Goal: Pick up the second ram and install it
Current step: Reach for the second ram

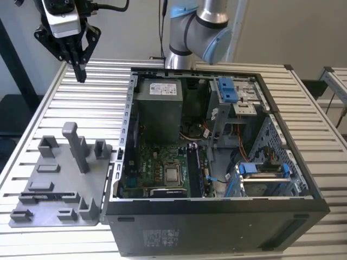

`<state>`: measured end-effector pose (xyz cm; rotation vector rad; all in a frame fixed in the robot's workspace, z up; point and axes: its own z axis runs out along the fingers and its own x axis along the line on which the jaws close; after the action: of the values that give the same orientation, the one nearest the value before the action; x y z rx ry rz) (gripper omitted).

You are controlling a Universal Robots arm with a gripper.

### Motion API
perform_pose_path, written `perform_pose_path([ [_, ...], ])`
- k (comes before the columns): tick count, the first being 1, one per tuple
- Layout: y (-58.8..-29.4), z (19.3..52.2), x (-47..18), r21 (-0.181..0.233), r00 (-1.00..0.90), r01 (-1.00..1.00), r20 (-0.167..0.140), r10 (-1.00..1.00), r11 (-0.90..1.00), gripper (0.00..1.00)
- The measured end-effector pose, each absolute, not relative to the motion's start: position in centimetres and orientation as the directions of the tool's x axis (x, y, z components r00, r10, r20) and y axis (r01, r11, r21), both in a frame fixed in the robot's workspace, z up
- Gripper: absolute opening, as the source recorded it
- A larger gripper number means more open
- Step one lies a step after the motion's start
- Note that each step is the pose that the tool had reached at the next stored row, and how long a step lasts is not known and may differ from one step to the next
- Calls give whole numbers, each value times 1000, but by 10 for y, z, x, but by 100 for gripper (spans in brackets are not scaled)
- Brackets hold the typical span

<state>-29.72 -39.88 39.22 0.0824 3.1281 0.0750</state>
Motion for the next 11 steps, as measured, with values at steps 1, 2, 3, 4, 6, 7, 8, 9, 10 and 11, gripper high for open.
perform_pose_path([
  [1, -399, 392, -301, 48, -999, 52, -10, 52, 997, 11],
  [2, -399, 392, -304, 48, -999, 51, -10, 52, 998, 11],
  [3, -399, 392, -308, 48, -999, 51, -10, 51, 998, 11],
  [4, -399, 392, -312, 48, -999, 50, -10, 51, 998, 11],
  [6, -399, 392, -319, 48, -999, 49, -10, 49, 998, 11],
  [7, -399, 392, -323, 48, -999, 48, -10, 49, 998, 11],
  [8, -399, 392, -326, 48, -999, 48, -10, 48, 998, 11],
  [9, -399, 392, -330, 48, -999, 47, -10, 48, 998, 11],
  [10, -399, 392, -334, 48, -999, 46, -10, 47, 998, 11],
  [11, -399, 392, -337, 48, -999, 46, -10, 46, 998, 11],
])
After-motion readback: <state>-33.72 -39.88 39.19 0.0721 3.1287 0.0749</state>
